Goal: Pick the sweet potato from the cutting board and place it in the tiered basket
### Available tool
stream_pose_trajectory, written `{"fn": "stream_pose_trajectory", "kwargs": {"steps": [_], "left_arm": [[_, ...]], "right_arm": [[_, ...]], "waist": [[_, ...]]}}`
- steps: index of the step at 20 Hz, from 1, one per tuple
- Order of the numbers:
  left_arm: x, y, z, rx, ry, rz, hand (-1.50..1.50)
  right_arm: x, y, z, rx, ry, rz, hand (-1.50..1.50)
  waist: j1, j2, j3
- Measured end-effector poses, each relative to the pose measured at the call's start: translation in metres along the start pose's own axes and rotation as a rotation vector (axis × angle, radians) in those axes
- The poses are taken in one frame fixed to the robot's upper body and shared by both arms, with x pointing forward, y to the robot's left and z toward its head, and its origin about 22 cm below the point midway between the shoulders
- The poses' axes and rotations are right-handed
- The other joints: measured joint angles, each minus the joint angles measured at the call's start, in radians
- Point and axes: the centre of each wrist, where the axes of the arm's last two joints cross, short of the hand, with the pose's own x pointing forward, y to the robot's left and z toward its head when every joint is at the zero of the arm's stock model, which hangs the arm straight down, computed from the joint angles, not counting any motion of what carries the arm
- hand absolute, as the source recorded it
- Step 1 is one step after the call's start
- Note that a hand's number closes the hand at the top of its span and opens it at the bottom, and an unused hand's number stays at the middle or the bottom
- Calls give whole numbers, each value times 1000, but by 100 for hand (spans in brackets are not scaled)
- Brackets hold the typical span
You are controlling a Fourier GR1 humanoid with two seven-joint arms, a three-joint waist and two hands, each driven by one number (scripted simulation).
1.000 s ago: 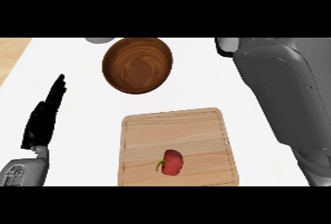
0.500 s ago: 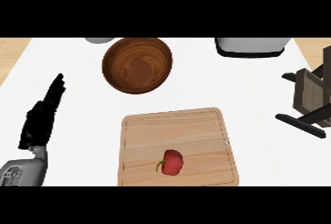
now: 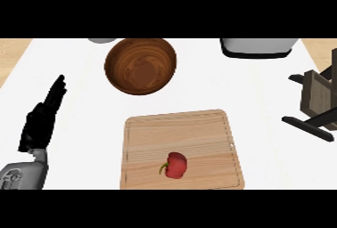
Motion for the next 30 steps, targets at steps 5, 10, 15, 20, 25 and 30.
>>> {"fn": "stream_pose_trajectory", "kwargs": {"steps": [5,10,15,20,25,30], "left_arm": [[3,-7,-2,2,-6,-2,0],[1,-8,0,1,-4,-3,0],[-1,-8,-1,0,-9,-2,0],[-2,-4,2,6,-8,1,0],[0,2,4,2,-3,-1,0],[-8,-2,2,11,-5,-2,0]], "right_arm": [[-19,-1,-19,-38,47,194,150],[-55,-9,-44,-77,95,356,150],[-92,-16,-66,-61,102,408,150],[-114,-12,-75,9,79,388,150],[-143,-3,-81,95,82,323,150],[-170,11,-86,187,174,187,-150]], "waist": [[1,2,0],[2,3,0],[4,4,0],[4,2,0],[1,1,1],[-5,1,0]]}}
